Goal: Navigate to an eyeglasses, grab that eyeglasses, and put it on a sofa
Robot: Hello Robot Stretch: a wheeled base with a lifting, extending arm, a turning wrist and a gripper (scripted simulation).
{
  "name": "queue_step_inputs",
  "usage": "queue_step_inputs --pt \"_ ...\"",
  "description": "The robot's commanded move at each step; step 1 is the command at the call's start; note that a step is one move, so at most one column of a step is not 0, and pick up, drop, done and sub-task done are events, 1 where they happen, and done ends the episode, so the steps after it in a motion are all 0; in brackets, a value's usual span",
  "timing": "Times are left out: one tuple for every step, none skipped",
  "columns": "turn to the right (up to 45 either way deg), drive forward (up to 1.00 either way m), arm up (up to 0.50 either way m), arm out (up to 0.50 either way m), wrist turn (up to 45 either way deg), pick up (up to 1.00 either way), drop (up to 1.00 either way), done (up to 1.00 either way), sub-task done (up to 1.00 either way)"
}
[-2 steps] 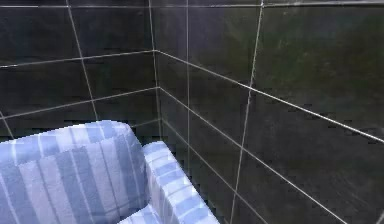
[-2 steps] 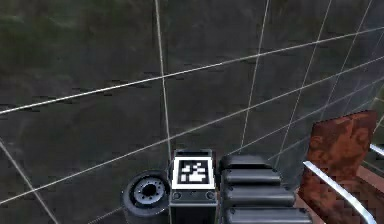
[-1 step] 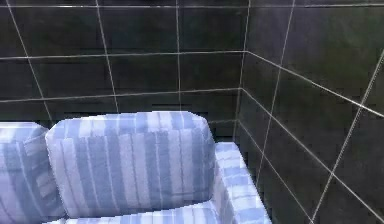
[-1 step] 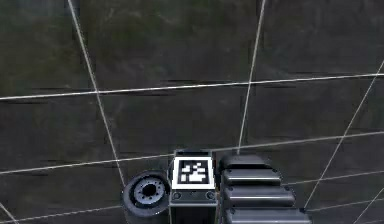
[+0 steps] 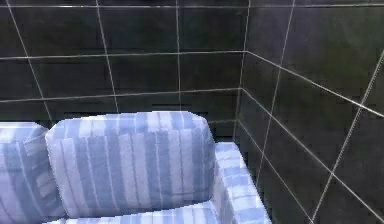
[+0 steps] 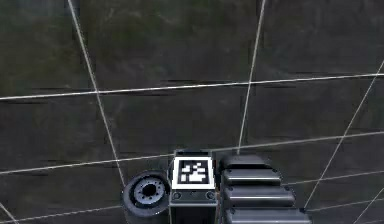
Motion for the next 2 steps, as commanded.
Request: queue_step_inputs --pt "-45.0 0.0 0.0 0.0 0.0 0.0 0.0 0.0 0.0" --pt "-45.0 0.0 0.0 0.0 0.0 0.0 0.0 0.0 0.0"
